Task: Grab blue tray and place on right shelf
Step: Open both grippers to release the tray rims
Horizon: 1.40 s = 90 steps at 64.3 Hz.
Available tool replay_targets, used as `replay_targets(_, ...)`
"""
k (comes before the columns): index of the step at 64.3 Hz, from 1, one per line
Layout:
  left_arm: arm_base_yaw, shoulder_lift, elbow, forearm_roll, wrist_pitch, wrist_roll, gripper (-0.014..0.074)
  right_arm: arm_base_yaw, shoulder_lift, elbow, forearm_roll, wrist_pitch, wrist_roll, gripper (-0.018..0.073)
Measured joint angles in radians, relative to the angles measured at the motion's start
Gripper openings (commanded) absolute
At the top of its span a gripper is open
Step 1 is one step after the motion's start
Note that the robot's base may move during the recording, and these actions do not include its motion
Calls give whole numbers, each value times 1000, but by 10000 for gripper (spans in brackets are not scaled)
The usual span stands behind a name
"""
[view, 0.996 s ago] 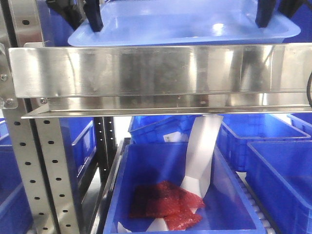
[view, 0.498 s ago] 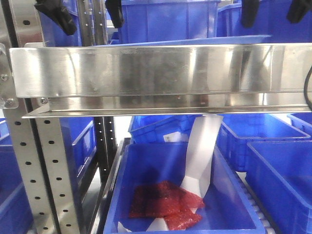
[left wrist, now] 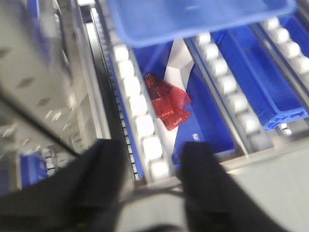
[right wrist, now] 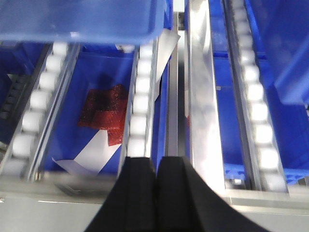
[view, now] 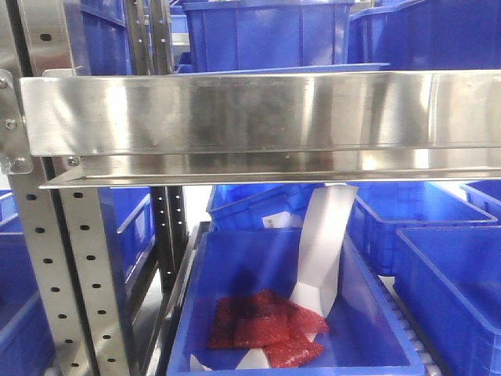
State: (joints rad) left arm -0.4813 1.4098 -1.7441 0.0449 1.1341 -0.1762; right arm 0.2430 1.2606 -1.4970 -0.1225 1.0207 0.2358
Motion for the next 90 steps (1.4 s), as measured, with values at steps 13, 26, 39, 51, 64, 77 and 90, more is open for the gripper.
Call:
replay_targets(13,0,-289,365,10,-152,0,-50,0,-226,317,0,-126,0,59)
replay_targets(26,0,-598,746,10,-339,0,-48,0,-465,640,0,-298,0,59)
replay_targets(39,0,-888,1078,10,-515,0,-48,0,-719,900,-2,-455,0,59)
replay_targets(51,0,-1079,1265,10,-654,0,-48,0,-900,1053,-11,-558,0,59)
replay_targets(64,0,-1107,1290,10,-668,0,-48,0,-925,1074,-16,-606,0,59)
replay_targets(77,0,-1107,1292,10,-669,0,-48,0,-925,1076,-16,-611,0,59)
replay_targets(90,0,-1107,1292,10,-669,0,-48,0,-925,1076,-17,-613,0,59)
